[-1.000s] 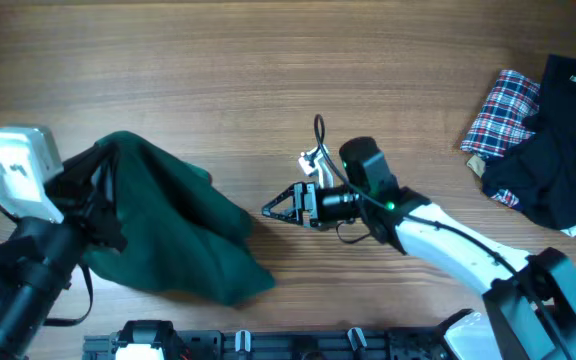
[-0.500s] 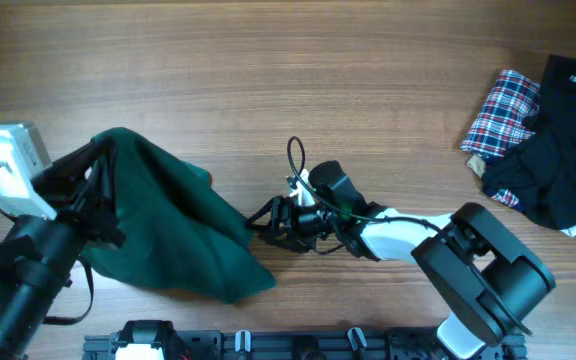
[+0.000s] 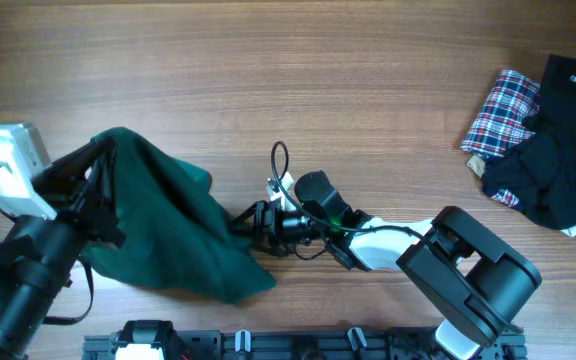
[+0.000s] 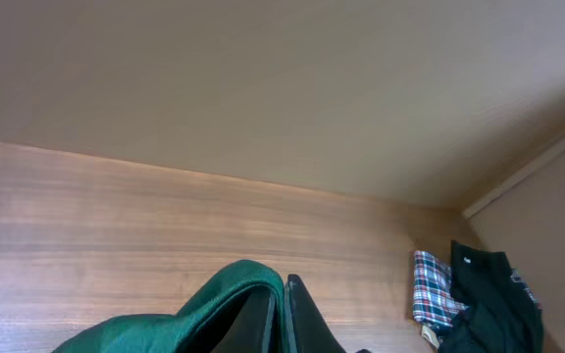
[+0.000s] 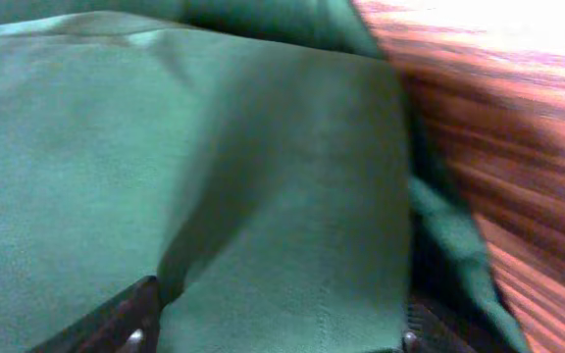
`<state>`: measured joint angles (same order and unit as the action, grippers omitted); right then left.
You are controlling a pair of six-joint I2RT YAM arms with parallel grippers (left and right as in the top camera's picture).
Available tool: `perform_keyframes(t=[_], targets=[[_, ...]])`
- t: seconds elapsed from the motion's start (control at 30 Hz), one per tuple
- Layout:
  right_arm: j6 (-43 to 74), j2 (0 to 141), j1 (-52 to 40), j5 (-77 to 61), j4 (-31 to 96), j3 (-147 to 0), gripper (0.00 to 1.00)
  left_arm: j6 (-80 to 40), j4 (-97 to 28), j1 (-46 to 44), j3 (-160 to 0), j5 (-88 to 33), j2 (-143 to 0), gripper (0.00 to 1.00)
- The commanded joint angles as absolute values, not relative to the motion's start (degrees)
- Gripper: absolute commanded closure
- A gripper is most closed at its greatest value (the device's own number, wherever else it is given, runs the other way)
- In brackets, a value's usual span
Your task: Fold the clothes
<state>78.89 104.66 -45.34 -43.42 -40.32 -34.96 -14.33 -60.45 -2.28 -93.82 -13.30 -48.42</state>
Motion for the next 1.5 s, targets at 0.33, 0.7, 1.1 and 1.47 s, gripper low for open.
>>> perform_keyframes(t=[0.33,0.7,1.1,1.47], targets=[[80.23,105.54,-45.39,-43.31,-48.07,-34.81,0.96,-15.27,-59.86,-2.02,-94.85,-12.95,-48.47,0.96],[68.66,89.76,-26.17,-48.36,-45.76,-35.27,0.96,-13.76,-57.23,-2.0,-94.85,-11.44,-49.95,0.96],[33.89,63.83,-9.52,-36.97,20.43,-61.54,0.96,-12.23,-53.58,-2.02,-94.85,-11.22,-56.4,0.96],[25.1,60.1,-9.5,-24.47,43.0,-84.2,0.96,-9.65,-56.21,-2.02,-100.86,-11.25,-49.69,0.96]])
